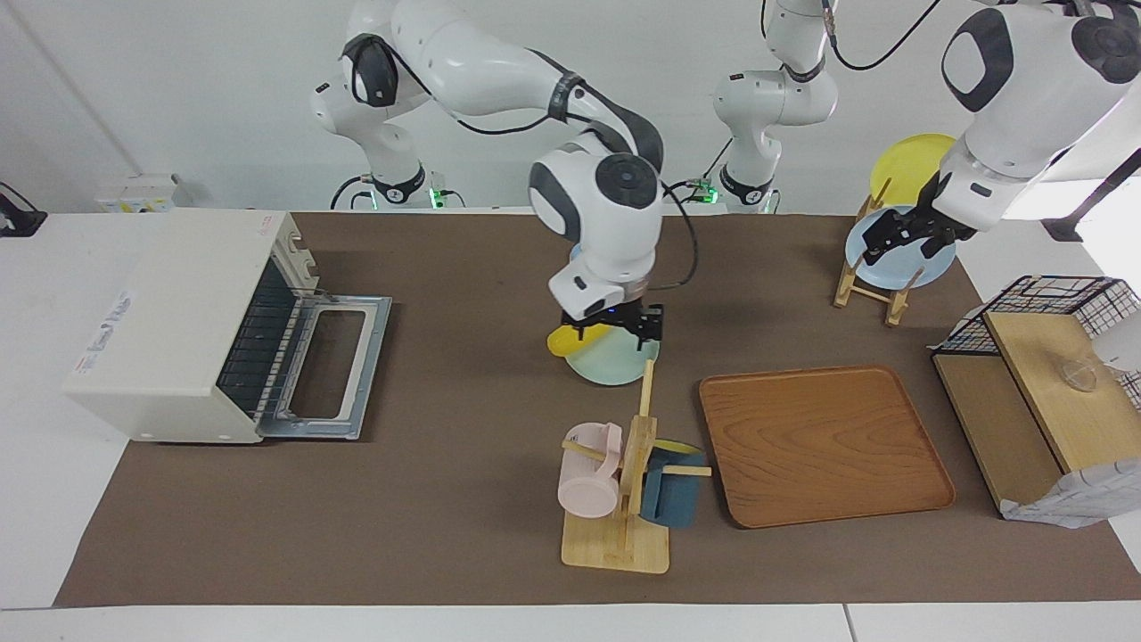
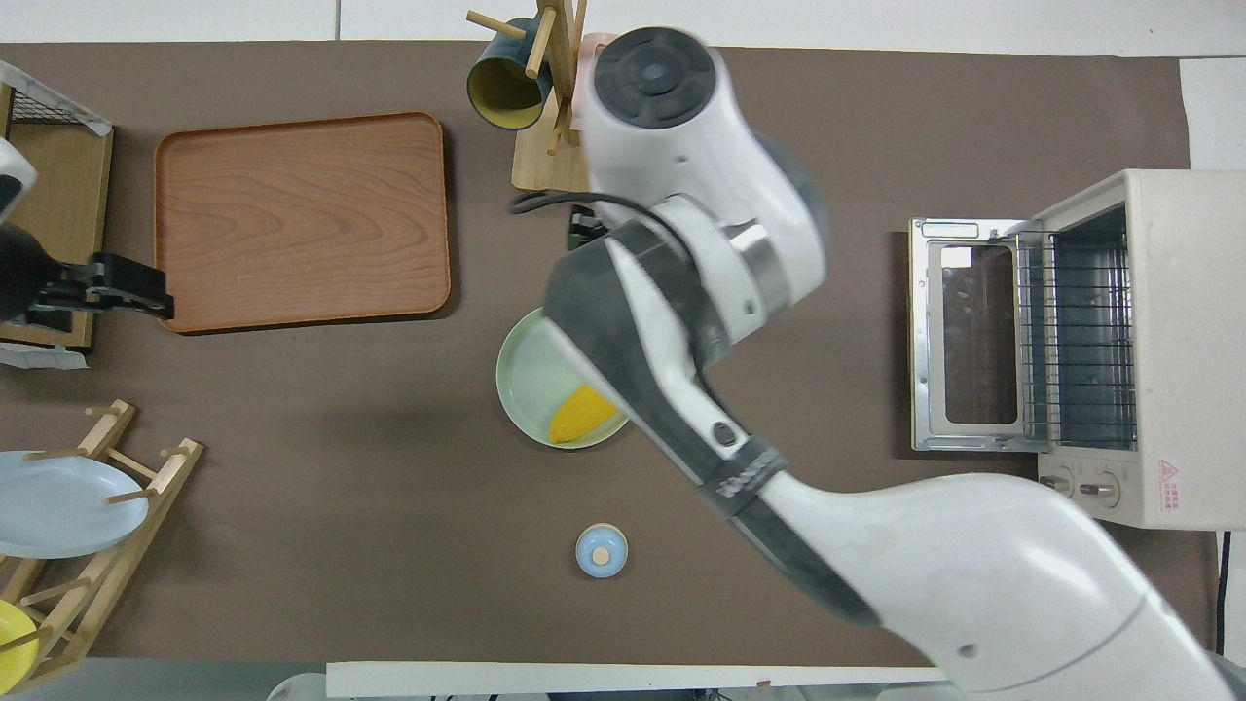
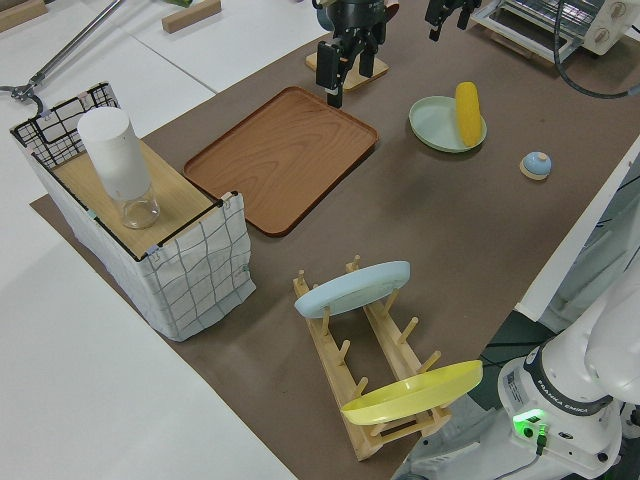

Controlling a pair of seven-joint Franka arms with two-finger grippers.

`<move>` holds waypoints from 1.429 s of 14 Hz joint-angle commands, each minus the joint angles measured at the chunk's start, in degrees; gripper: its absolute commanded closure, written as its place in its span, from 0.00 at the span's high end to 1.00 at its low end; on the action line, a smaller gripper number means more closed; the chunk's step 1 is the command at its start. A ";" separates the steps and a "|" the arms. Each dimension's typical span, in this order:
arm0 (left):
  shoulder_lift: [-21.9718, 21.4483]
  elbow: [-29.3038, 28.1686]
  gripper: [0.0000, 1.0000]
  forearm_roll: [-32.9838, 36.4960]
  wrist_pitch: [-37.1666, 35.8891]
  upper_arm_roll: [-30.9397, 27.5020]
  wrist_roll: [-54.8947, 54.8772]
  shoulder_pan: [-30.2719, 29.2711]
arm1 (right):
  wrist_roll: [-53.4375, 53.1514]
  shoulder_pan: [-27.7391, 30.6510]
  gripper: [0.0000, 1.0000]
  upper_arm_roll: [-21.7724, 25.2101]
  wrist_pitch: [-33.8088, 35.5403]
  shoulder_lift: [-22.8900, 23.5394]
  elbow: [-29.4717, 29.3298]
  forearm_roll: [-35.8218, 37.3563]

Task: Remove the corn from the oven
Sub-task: 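Pull the plate out and set it mid-table with the right gripper, then grasp the corn with the left gripper while the right gripper shuts the oven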

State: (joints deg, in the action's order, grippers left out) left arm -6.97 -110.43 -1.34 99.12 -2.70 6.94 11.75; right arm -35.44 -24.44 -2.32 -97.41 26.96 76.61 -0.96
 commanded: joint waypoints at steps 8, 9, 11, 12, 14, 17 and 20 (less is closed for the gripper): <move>9.95 -12.53 1.00 0.11 36.21 0.06 33.48 35.87 | 22.79 18.10 0.00 -1.02 -19.03 -14.92 41.68 9.73; 11.96 -11.92 1.00 0.11 38.50 0.06 34.44 37.37 | 22.61 18.20 0.00 -1.02 -20.61 -14.31 42.13 9.83; 16.53 -8.67 1.00 0.11 40.19 0.06 35.07 39.40 | 22.52 18.29 0.00 -1.02 -20.89 -13.95 42.13 10.01; 18.38 -7.18 1.00 0.11 40.80 0.06 34.98 39.49 | 22.61 18.64 0.00 -0.93 -20.81 -13.95 42.13 10.62; 23.65 -3.41 1.00 0.20 41.07 -0.03 34.81 39.06 | 23.05 19.16 0.00 -1.02 -19.93 -13.78 41.35 13.86; 26.13 -1.98 1.00 0.20 41.07 -0.03 34.89 38.79 | 27.07 19.34 0.00 -1.02 -11.17 -13.69 34.86 18.10; 26.22 -2.07 0.94 0.20 40.98 -0.12 34.89 38.53 | 36.99 24.33 0.00 -1.10 -5.00 -17.54 31.86 17.49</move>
State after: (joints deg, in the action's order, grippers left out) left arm 19.19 -112.99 -1.39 139.85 -2.51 41.55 50.42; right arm -6.37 -5.60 -3.98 -105.17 12.18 110.15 13.70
